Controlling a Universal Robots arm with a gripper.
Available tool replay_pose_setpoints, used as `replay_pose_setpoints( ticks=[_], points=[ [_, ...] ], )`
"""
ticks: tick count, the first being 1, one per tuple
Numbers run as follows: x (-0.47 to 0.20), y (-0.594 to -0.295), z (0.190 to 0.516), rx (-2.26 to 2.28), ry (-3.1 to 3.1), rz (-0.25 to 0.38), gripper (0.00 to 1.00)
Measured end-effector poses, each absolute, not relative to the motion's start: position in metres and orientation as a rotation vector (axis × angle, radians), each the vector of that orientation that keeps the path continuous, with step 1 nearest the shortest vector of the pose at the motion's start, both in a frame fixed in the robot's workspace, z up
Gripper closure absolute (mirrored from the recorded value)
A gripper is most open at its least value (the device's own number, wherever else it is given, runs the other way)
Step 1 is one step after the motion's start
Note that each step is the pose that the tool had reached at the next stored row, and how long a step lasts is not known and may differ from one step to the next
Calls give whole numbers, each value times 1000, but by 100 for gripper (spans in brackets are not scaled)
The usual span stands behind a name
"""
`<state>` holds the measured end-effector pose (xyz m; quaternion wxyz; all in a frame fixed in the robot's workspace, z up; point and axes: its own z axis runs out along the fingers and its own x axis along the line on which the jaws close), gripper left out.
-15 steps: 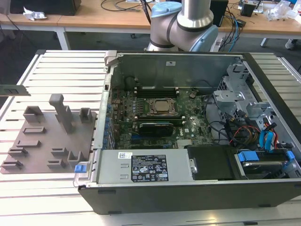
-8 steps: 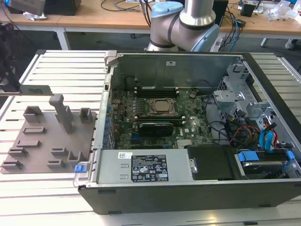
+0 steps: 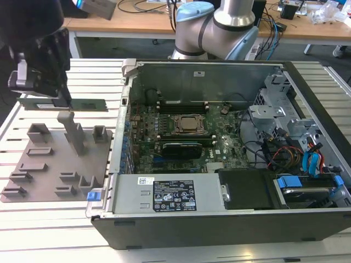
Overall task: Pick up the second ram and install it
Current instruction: 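Pick up the second ram and move it above second insertion slot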
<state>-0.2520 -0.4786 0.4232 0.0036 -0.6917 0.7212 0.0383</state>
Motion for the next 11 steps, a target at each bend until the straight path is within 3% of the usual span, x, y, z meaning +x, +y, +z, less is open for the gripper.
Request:
replay_pose_setpoints(
  ticks=[11],
  points=[
    [-174,-479,423,-2170,2263,125,87]
  ],
)
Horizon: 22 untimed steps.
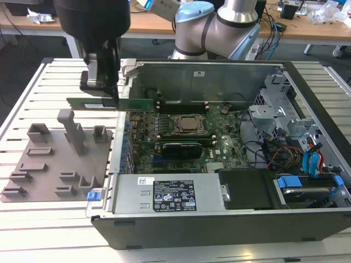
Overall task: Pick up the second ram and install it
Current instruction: 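Pick up the second ram and move it above second insertion slot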
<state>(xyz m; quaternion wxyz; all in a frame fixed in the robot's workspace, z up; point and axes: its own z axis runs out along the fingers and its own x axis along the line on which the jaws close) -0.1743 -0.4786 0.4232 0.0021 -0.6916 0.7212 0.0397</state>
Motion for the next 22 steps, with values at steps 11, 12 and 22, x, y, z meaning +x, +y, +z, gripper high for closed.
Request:
replay_pose_setpoints(
  ticks=[11,12,22],
  points=[
    [-101,-479,423,-2172,2265,130,87],
    [-91,-479,423,-2172,2265,130,87],
    [-41,-465,406,-2175,2269,139,87]
  ],
)
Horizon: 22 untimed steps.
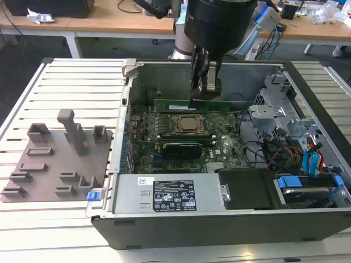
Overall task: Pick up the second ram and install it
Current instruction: 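Pick up the second ram and move it above second insertion slot, then insert the second ram into the second slot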
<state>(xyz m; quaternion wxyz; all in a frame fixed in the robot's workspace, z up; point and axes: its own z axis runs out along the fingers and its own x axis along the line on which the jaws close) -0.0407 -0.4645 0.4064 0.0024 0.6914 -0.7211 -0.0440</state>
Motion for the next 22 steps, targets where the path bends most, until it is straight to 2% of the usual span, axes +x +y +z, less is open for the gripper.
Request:
replay_pose_setpoints(
  ticks=[8,22],
  points=[
    [-21,-414,398,2169,-2262,-139,87],
    [-21,-413,397,2170,-2262,-140,87]
  ],
)
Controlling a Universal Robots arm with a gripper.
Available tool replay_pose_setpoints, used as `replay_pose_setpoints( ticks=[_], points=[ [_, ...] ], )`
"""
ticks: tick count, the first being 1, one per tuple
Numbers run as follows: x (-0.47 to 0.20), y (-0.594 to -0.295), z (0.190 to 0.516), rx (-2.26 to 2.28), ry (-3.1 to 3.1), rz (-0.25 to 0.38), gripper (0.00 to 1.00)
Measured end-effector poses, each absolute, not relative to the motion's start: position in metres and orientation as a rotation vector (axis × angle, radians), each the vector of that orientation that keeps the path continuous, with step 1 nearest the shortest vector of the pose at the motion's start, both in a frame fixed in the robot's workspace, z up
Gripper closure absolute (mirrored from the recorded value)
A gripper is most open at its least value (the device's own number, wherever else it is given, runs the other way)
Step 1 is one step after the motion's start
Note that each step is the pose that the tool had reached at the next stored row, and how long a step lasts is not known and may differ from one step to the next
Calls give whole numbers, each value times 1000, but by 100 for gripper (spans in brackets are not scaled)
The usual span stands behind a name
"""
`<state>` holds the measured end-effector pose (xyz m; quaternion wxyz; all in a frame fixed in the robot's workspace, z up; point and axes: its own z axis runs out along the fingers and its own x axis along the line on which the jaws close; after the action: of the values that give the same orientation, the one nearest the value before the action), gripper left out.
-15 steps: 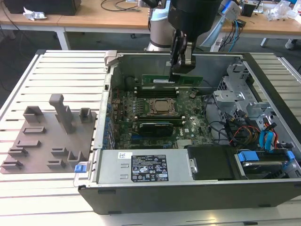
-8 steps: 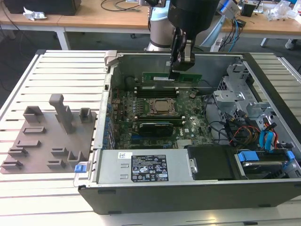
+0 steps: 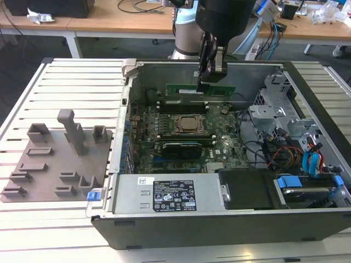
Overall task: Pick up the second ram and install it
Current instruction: 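Insert the second ram into the second slot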
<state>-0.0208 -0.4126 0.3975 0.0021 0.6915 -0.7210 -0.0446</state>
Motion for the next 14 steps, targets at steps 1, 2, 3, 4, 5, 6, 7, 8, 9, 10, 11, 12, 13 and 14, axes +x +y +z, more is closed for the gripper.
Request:
replay_pose_setpoints(
  ticks=[1,2,3,4,5,6,7,8,9,10,11,12,13,14],
  points=[
    [-21,-413,397,2170,-2262,-140,87],
    [-21,-413,397,2170,-2262,-140,87],
    [-21,-413,395,2170,-2262,-140,87],
    [-21,-413,392,2170,-2262,-140,87],
    [-21,-413,389,2170,-2262,-140,87],
    [-21,-413,383,2170,-2262,-140,87],
    [-21,-413,377,2170,-2262,-140,87],
    [-21,-413,370,2170,-2262,-140,87],
    [-21,-413,366,2170,-2262,-140,87],
    [-21,-413,363,2170,-2262,-140,87],
    [-21,-413,359,2170,-2262,-140,87],
    [-21,-413,357,2170,-2262,-140,87],
    [-21,-413,355,2170,-2262,-140,87],
    [-21,-413,351,2170,-2262,-140,87]
  ],
)
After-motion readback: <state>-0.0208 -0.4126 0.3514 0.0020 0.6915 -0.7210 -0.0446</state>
